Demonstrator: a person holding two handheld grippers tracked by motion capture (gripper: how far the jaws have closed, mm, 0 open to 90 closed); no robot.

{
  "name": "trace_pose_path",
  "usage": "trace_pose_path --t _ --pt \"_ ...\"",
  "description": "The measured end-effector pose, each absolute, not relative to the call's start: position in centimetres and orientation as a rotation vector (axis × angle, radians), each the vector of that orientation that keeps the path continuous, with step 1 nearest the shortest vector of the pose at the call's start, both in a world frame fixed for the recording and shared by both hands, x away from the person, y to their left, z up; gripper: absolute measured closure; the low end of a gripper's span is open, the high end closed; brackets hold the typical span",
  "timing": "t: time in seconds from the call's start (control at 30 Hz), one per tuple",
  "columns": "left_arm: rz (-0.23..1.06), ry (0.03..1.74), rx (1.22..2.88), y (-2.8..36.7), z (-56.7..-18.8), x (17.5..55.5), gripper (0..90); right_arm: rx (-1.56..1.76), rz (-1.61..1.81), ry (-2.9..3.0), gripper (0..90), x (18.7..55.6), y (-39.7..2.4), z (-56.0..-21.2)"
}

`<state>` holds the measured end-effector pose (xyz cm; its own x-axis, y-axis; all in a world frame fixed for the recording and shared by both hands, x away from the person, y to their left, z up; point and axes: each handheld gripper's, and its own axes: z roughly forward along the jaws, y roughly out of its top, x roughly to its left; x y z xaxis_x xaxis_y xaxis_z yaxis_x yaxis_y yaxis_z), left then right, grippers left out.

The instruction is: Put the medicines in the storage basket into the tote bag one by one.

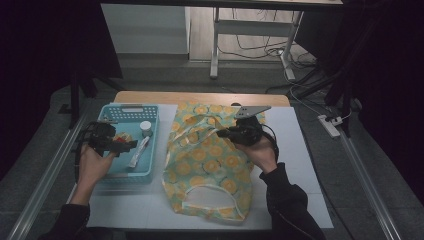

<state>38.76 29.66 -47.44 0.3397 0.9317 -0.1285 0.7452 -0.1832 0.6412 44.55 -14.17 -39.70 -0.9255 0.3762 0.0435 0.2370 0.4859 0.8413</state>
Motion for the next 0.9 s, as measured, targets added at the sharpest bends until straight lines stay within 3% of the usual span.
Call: trace_pose_path --t 0.9 --pt "0.375 1.592 2.049 31.5 -51.0 43.7 0.0 0.523 1.409 2.586 89.5 44.5 -14.1 -39.8"
